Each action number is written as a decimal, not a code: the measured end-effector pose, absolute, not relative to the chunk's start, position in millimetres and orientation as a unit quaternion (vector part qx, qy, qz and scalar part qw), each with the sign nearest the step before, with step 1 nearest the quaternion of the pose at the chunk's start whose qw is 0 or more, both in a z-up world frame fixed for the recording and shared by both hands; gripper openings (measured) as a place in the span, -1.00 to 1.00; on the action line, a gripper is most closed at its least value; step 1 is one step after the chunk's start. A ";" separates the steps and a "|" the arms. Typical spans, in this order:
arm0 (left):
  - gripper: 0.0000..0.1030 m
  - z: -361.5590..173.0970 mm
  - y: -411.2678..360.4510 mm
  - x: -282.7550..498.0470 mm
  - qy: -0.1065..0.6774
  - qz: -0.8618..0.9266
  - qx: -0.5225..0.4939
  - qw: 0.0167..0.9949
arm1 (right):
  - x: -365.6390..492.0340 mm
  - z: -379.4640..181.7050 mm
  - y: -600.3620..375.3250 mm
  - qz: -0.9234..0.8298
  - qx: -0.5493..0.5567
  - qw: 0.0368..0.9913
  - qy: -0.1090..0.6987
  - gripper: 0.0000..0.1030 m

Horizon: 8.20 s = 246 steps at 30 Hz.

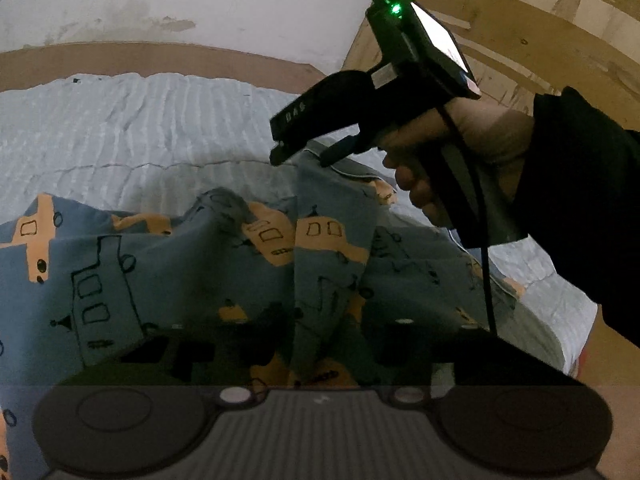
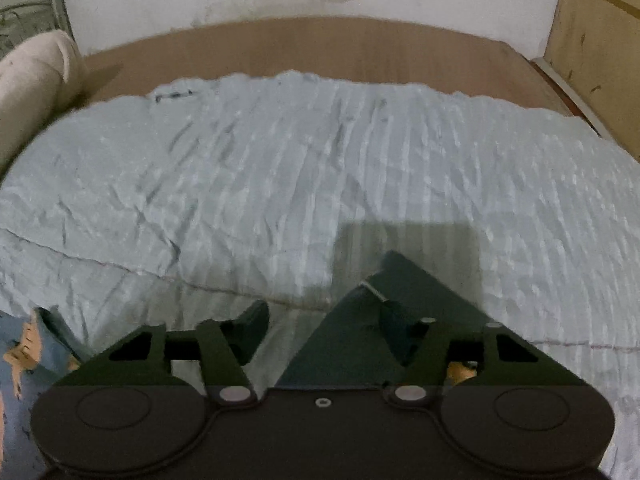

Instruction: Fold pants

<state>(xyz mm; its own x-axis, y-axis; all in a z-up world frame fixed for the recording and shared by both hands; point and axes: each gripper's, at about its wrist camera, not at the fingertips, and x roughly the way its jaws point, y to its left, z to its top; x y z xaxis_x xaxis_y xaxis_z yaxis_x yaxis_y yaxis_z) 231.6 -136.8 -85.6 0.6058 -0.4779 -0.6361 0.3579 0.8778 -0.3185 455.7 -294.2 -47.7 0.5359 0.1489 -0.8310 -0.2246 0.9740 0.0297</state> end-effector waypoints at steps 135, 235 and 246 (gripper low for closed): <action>0.88 -77.4 179.2 146.5 0.325 0.072 -0.163 0.929 | 214.6 -41.1 -182.4 0.254 -0.057 0.913 0.314 0.98; 0.95 -76.7 -108.2 236.6 0.335 -0.203 0.027 0.920 | 179.6 -63.0 -460.2 -0.019 0.145 0.927 0.345 0.99; 0.95 -107.4 -130.8 215.9 0.377 -0.197 0.042 0.904 | 202.7 -79.0 -499.5 0.005 0.308 0.905 0.294 0.92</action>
<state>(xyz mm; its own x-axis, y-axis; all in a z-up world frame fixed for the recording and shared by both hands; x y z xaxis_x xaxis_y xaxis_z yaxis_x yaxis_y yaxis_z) 215.9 -130.8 -107.4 0.6380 -0.3238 -0.6986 0.3871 0.9192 -0.0725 202.7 -499.5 -79.0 0.8275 0.1899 -0.5284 0.1718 0.8102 0.5604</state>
